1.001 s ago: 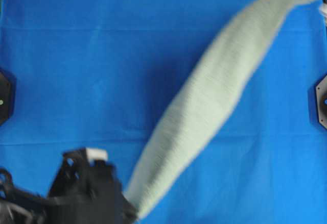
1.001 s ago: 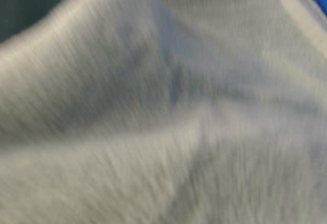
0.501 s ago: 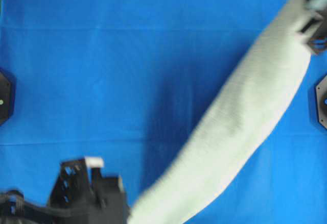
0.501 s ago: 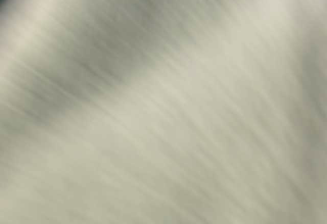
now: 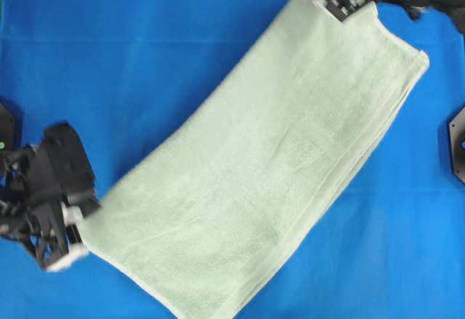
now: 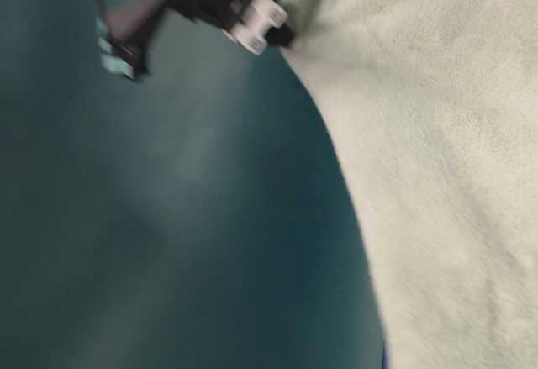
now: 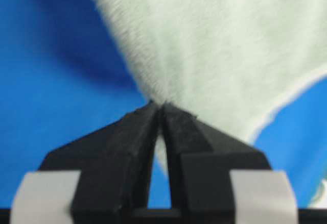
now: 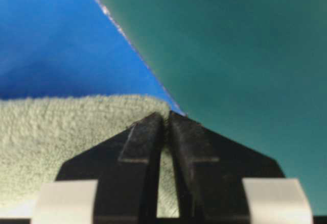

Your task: Fold a bath towel.

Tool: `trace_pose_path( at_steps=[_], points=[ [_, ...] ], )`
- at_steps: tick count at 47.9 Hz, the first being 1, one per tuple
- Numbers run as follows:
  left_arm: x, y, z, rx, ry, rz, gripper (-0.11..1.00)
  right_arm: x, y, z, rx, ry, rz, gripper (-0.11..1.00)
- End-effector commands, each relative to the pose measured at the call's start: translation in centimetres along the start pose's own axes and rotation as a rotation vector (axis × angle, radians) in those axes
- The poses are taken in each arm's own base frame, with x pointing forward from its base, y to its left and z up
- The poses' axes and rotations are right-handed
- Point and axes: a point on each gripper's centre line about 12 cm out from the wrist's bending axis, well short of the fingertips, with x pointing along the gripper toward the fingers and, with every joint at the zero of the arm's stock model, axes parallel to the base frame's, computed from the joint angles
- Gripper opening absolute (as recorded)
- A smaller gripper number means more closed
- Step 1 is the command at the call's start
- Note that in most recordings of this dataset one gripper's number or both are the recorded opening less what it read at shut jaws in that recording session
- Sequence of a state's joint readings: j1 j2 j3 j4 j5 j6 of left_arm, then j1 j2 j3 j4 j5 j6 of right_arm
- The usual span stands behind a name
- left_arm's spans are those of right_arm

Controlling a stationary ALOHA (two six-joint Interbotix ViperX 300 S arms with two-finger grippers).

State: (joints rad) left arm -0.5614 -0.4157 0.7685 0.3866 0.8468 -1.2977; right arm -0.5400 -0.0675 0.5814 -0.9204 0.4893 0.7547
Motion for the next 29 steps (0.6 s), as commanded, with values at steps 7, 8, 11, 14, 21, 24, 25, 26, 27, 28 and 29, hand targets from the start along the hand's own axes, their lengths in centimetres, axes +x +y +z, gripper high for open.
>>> trace_pose_path(
  at_steps=[7,8,11,14,21,24,25,26,27,28,29],
  points=[
    [1.7,3.2,-1.2,-0.032,0.005,0.007,0.04,2.8,0.0,1.5,-0.035,-0.007,0.009,0.08],
    [1.9,3.4,-1.4,-0.032,0.008,0.013,0.04,3.0,0.0,1.5,-0.038,-0.009,0.012,0.08],
    [2.3,3.9,-1.7,-0.029,0.015,0.022,0.04,3.4,0.1,1.8,-0.048,-0.014,0.018,0.08],
    [2.5,4.2,-1.8,-0.033,0.017,0.027,0.04,3.5,0.1,1.9,-0.049,-0.018,0.018,0.09],
    [2.7,4.6,-1.8,-0.027,0.018,0.033,0.14,3.4,0.0,2.1,-0.046,-0.019,0.016,0.29],
    [2.6,4.6,-1.8,-0.022,0.015,0.031,0.32,3.3,-0.1,1.7,-0.050,-0.006,0.009,0.49],
    [2.6,4.6,-1.8,-0.019,0.017,0.033,0.38,3.2,-0.1,1.6,-0.051,-0.002,0.004,0.55],
    [2.6,4.6,-1.8,-0.013,0.017,0.035,0.47,3.1,-0.3,1.4,-0.050,0.008,-0.003,0.60],
    [2.6,4.7,-1.8,-0.010,0.017,0.037,0.53,2.9,-0.4,1.3,-0.049,0.015,-0.011,0.64],
    [2.5,4.7,-1.8,-0.010,0.016,0.038,0.59,2.7,-0.6,1.1,-0.044,0.024,-0.021,0.67],
    [2.4,4.7,-1.8,-0.007,0.016,0.038,0.65,2.4,-0.8,0.9,-0.039,0.035,-0.029,0.68]
  ],
)
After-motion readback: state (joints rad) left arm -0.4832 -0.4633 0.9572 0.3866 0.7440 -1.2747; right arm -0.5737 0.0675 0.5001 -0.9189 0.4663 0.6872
